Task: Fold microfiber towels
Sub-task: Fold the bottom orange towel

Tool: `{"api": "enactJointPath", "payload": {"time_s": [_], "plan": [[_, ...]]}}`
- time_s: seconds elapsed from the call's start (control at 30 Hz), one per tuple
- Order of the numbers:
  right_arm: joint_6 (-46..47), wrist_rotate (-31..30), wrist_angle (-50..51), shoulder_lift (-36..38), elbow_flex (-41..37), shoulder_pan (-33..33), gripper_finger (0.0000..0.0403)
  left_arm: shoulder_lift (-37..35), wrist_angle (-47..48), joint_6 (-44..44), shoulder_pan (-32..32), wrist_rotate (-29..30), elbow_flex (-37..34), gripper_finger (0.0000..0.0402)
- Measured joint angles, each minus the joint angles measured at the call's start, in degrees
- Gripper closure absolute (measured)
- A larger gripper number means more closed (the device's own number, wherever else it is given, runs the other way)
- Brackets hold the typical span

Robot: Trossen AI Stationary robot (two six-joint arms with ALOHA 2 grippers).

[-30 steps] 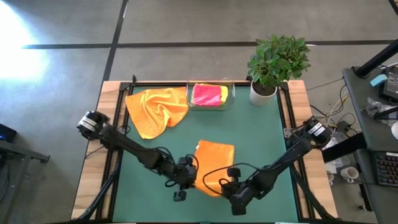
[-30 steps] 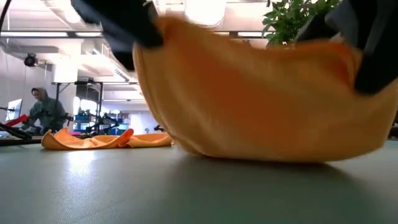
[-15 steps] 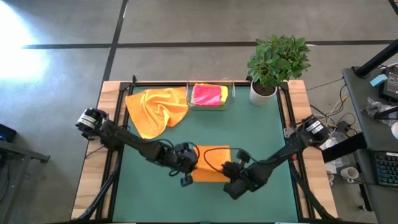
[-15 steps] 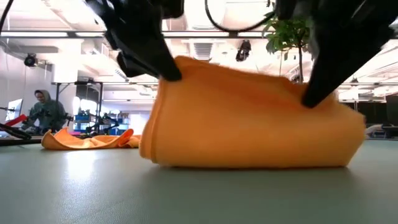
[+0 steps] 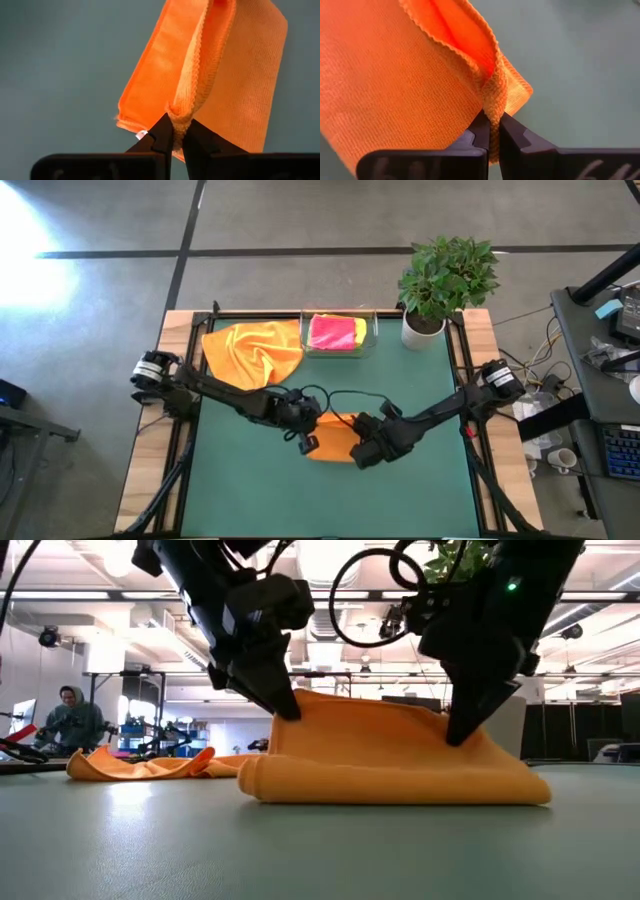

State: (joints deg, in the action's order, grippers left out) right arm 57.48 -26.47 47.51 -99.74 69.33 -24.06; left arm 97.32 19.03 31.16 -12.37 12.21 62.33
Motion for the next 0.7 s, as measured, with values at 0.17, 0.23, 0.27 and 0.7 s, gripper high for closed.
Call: {"api": "enactJointPath", "payload": {"time_s": [0.17,0.23,0.27,0.7], "plan": [[-0.5,-0.1,-0.2,0.0,0.0,0.0,0.0394,0.1,-0.1,-2.3,-0.1,-0.1,0.0,0.0382],[-0.5,-0.5,0.0,0.0,0.0,0.3,0.0394,0.1,0.0,-3.4,-0.1,0.0,0.0,0.0375],[-0.5,-0.5,-0.1,0.0,0.0,0.5,0.0394,0.1,0.0,-3.5,-0.1,0.2,0.0,0.0370],[-3.7,-1.5,-0.3,0.0,0.0,2.4,0.0390,0.0,0.1,-3.1,0.0,-1.9,-0.1,0.0233]]}}
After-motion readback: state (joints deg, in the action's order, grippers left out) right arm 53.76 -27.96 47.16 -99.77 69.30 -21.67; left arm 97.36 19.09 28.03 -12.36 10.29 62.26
